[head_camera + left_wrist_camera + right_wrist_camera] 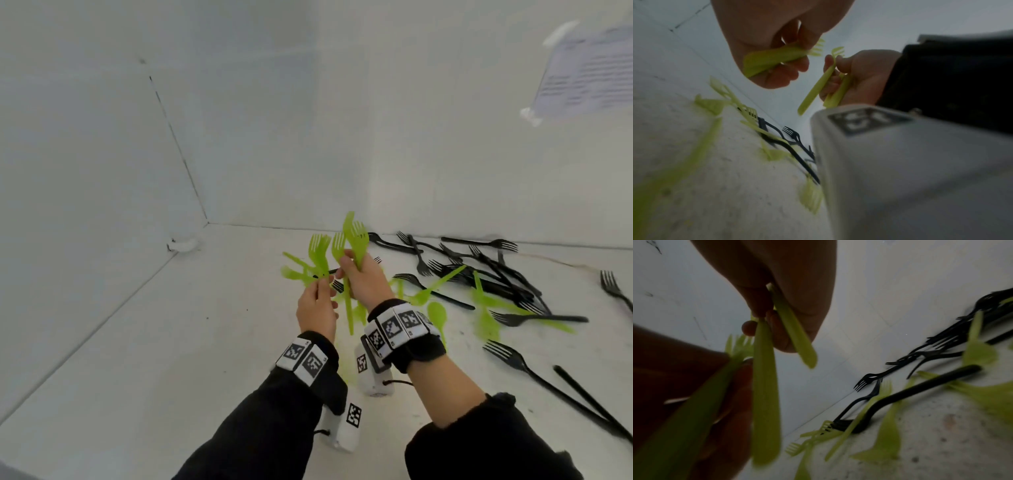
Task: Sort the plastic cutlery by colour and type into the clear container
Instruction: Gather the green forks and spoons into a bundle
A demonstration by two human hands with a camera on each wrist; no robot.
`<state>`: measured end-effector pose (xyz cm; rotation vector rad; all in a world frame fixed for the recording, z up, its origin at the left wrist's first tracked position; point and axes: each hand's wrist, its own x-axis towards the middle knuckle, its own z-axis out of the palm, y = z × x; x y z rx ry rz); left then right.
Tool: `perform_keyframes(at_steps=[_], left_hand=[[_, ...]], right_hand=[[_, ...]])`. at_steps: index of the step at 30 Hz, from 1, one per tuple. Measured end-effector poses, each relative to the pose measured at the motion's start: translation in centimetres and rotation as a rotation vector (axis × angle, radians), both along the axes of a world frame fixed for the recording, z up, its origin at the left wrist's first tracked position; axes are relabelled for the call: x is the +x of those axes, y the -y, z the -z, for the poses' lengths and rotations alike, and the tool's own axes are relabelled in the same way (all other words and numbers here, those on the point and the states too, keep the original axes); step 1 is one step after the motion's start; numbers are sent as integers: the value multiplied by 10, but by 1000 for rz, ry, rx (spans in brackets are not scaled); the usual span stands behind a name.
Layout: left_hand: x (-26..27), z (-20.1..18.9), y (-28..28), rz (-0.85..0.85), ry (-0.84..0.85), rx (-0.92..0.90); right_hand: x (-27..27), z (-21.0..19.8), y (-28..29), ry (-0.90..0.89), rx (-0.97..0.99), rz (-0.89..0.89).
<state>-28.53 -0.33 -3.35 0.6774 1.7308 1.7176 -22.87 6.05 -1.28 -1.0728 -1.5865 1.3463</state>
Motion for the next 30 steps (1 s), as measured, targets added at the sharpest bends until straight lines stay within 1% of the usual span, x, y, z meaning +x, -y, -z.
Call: perform_keyframes(at_steps=[3,5,8,12,14,16,18,20,22,27,30], left_hand=[[20,-2,2,98,77,27],[30,-1,5,126,65,18],[38,1,7,172,62,10],[45,-2,14,245,55,44],[47,-1,16,251,-3,46],[47,1,17,238,-52,23],[47,5,18,211,-31,5],[46,7,18,185,41,-7],[46,7,19,171,84,-8],[52,5,22,231,49,35],[52,9,21,232,24,-1]], right_hand=[[15,5,12,77,12,9],[24,7,16,98,12,36],[35,6,21,79,-25,37],[46,2,23,100,-12,92],[49,1,23,116,-17,96],[51,1,25,96,-42,88],[54,3,29,75,-80,90],[58,6,34,74,-109,88],[60,9,40,87,-108,50],[62,15,46,98,-113,11],[63,12,47,109,-138,18]])
